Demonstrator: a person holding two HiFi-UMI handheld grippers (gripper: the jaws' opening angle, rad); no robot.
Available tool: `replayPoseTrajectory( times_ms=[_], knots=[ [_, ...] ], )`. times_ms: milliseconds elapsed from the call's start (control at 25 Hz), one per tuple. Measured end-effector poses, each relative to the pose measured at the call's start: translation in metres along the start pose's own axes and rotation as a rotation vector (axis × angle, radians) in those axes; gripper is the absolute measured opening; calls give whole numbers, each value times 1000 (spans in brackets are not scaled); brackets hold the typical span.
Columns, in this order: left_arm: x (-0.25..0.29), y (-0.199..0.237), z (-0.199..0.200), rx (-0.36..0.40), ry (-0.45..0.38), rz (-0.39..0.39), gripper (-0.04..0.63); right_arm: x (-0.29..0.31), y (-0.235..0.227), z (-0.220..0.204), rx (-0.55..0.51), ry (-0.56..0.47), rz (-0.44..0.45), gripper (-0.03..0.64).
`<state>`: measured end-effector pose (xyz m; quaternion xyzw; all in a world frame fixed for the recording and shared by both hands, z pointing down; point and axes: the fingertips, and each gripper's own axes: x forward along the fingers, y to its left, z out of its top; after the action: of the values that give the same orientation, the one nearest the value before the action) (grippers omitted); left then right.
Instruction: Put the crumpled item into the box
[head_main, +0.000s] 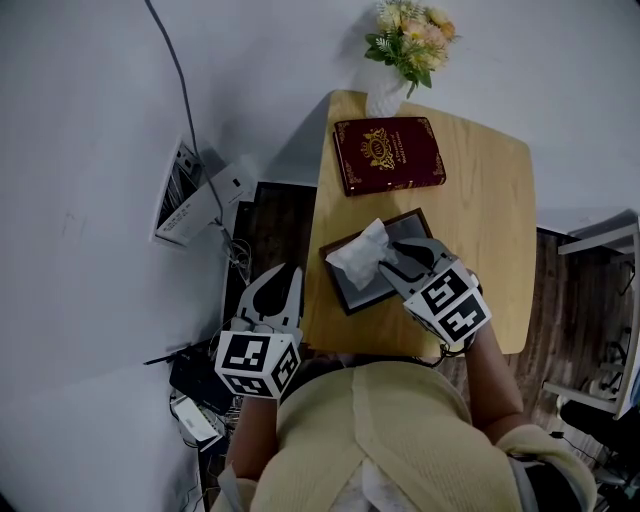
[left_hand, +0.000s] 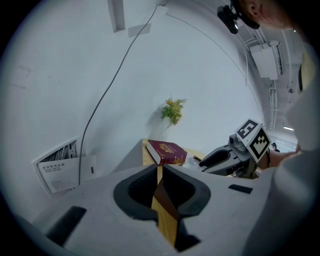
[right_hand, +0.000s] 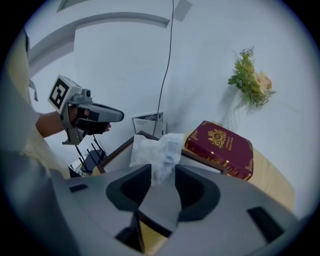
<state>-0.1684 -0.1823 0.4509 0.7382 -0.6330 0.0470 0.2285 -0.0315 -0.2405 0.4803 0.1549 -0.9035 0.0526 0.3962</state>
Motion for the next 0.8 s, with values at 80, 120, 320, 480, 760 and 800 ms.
replayPoseTrajectory(
  times_ms=[80,120,320,480,760,800],
  knots=[
    [0,-1,0,0,-1,-4,34,-2,0,1,20,-23,8,150],
    [0,-2,-1,1,-2,-7,34,-2,0,1,29,-31,12,150],
    [-1,-9,-1,7,-5,-20,34,-2,1,-2,40,-38,14,150],
    [-5,-9,-2,6,-6,-23,34,-6,1,0,24,-43,-12,150],
    [-10,-15,-4,11,-1,-46,34,-16,2,-1,79,-79,-62,55],
    [-10,-16,-4,14,-1,-52,34,-18,3,-2,97,-89,-68,49]
  ],
)
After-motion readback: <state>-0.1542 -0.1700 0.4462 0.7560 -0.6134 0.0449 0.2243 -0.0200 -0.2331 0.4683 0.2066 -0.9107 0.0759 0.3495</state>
